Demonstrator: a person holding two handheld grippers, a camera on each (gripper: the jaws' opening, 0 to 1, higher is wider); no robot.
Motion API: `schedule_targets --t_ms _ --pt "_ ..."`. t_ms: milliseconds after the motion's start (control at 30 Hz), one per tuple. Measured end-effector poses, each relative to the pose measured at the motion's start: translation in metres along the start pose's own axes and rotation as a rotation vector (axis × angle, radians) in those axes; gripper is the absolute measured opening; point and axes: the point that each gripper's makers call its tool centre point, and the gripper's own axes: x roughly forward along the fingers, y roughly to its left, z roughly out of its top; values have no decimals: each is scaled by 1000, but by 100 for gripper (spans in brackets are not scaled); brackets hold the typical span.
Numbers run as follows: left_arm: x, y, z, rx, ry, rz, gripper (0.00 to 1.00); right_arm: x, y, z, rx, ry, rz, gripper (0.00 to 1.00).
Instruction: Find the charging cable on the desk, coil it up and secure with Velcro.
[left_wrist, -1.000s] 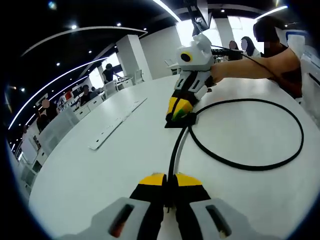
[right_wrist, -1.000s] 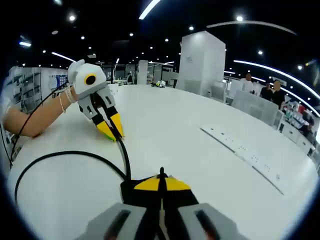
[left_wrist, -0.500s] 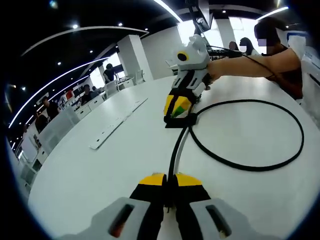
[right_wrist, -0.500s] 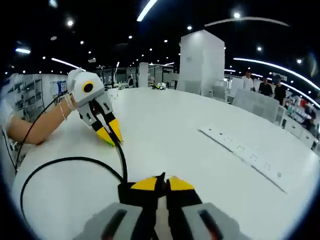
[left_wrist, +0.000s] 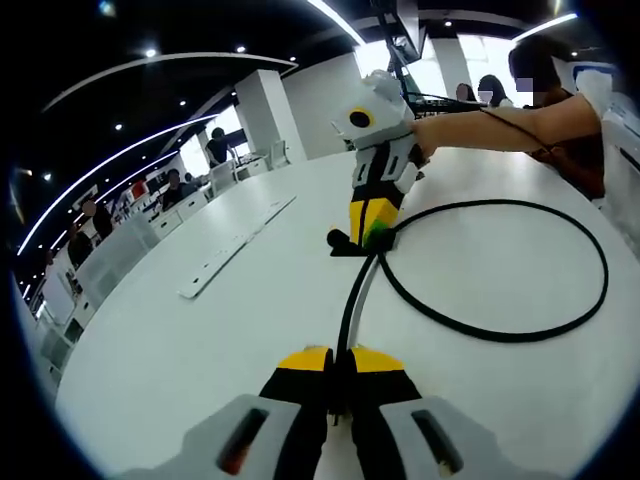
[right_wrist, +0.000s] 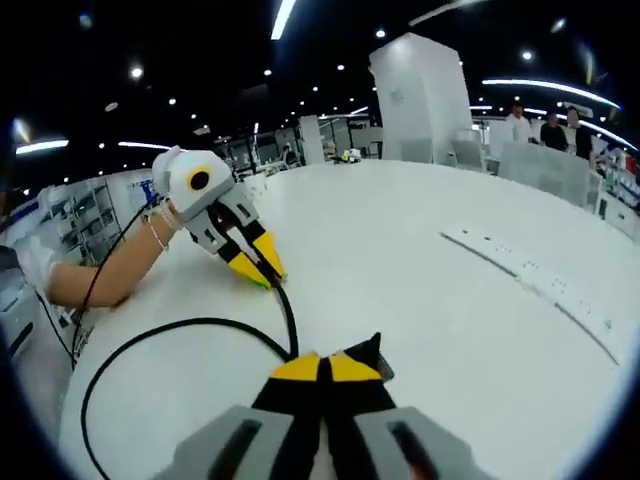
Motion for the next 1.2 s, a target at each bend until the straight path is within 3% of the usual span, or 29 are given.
schedule_targets --t_ms 233,333,367,467,533,567,600,700,833,867,967,1067,1200 --pt "-1 0 0 -11 -11 3 7 4 -14 5 -60 -42 -10 1" --pt "-1 0 0 -17 -17 5 7 3 -32 9 -83 -61 -63 1" --pt "-1 -1 0 -17 -17 5 7 2 -44 9 -83 -62 -118 1" --pt "-1 -1 0 -16 -17 4 7 1 -49 12 -70 -68 -158 2" --pt "-1 -2 0 -16 -19 3 7 -3 -49 14 -130 -39 -205 2" --pt "-1 -2 0 -17 -20 3 7 -4 -43 17 -116 -48 -187 2" --pt "-1 -2 0 -17 -21 2 7 -3 -28 23 -102 -80 -122 2" --pt "0 -2 0 -19 -21 3 7 -8 -13 13 -159 17 -86 2" --pt "0 -2 1 -19 -22 2 7 -3 0 -2 -143 65 -29 2" --pt "0 -2 1 -18 -23 2 7 -1 -2 7 -153 6 -24 2" --pt "0 -3 0 -20 -25 3 7 -2 -7 1 -114 12 -32 2" --pt "0 -3 0 -21 -27 3 7 -5 -25 4 -136 4 -121 2" --pt "-1 -3 0 -23 -34 4 7 -4 -19 4 -122 4 -118 2"
